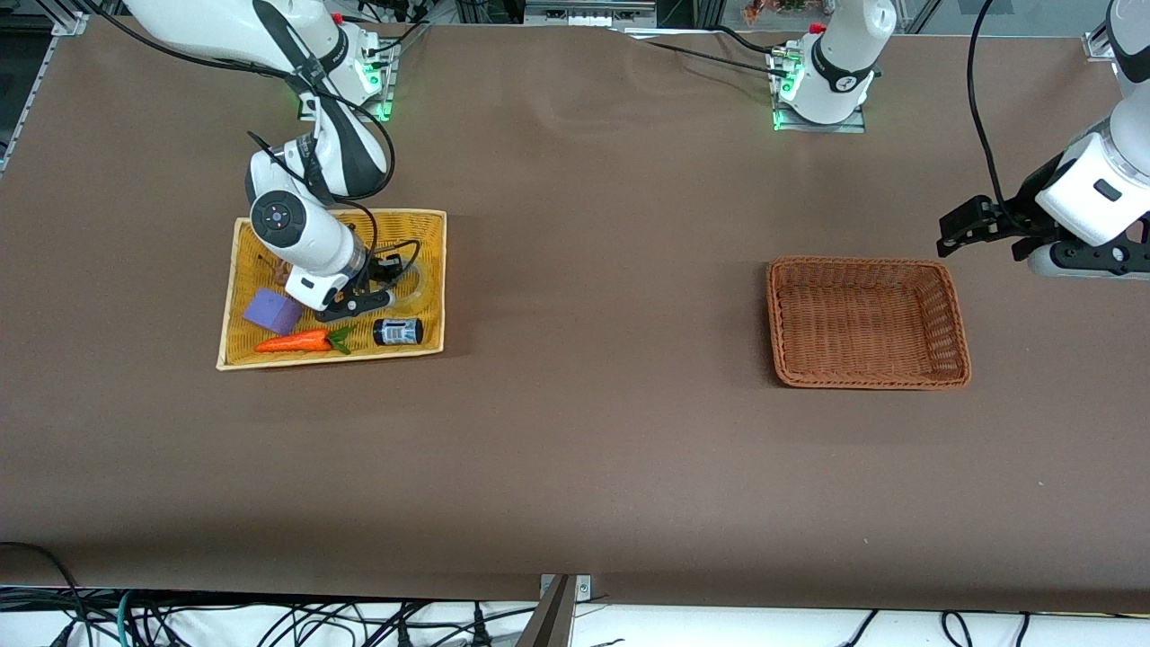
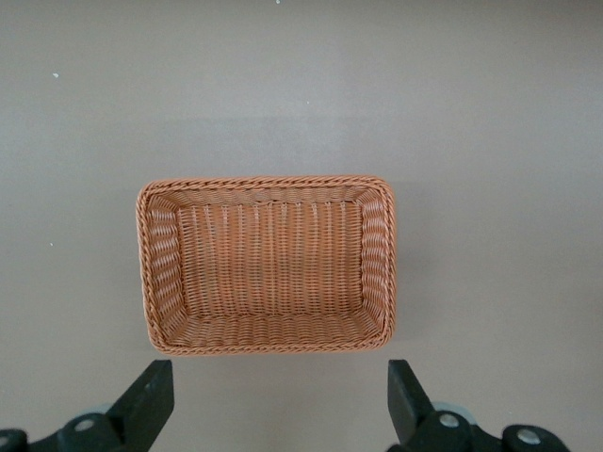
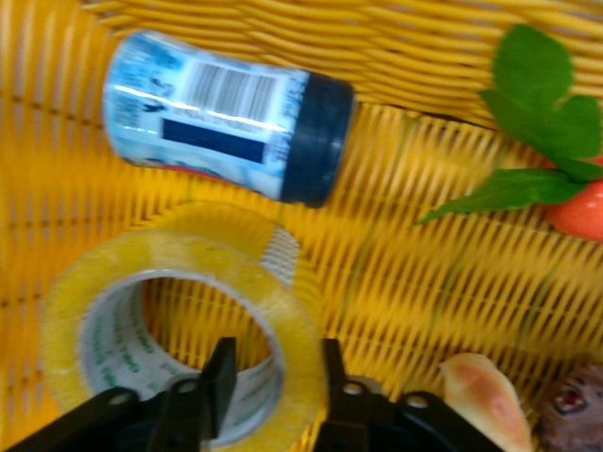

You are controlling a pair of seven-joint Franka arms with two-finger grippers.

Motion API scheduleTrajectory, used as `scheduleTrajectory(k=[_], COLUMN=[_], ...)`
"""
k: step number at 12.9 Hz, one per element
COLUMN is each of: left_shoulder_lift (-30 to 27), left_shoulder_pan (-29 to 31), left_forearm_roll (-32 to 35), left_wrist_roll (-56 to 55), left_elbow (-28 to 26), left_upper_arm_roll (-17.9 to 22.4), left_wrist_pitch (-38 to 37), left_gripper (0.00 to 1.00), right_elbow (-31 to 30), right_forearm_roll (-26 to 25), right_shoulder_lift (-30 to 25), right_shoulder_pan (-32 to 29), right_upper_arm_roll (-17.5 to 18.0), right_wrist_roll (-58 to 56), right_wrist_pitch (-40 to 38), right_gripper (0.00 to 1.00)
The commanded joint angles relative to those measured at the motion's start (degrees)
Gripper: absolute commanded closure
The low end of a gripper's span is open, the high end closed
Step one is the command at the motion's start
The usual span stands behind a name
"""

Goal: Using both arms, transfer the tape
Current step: 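Lower the right gripper onto the clear tape roll in the yellow tray, then grasp the tape roll with the right gripper and lift it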

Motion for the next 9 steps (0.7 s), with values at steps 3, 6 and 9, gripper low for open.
scheduleTrajectory(k=[3, 6, 9], left_shoulder_lift=[-0.35, -0.35, -0.35], left_shoulder_pan=[-0.18, -0.18, -0.18], left_forearm_roll=[-0.87, -0.96, -0.96], left_wrist_roll=[0.95, 0.95, 1.04], left_elbow=[0.52, 0.52, 0.52], left_upper_arm_roll=[0.31, 0.31, 0.31], left_wrist_pitch=[-0.96, -0.96, -0.96], left_gripper=[0.0, 0.0, 0.0], right_elbow=[2.47, 12.56, 20.75], right_forearm_roll=[-0.51, -0.33, 1.85], right_shoulder_lift=[-1.27, -2.59, -2.25], right_shoulder_pan=[-0.72, -0.72, -0.45], right_upper_arm_roll=[0.54, 0.54, 5.52], right_wrist_roll=[-0.18, -0.18, 3.31], right_wrist_pitch=[-2.25, -16.82, -26.08], right_gripper=[1.0, 1.0, 1.0])
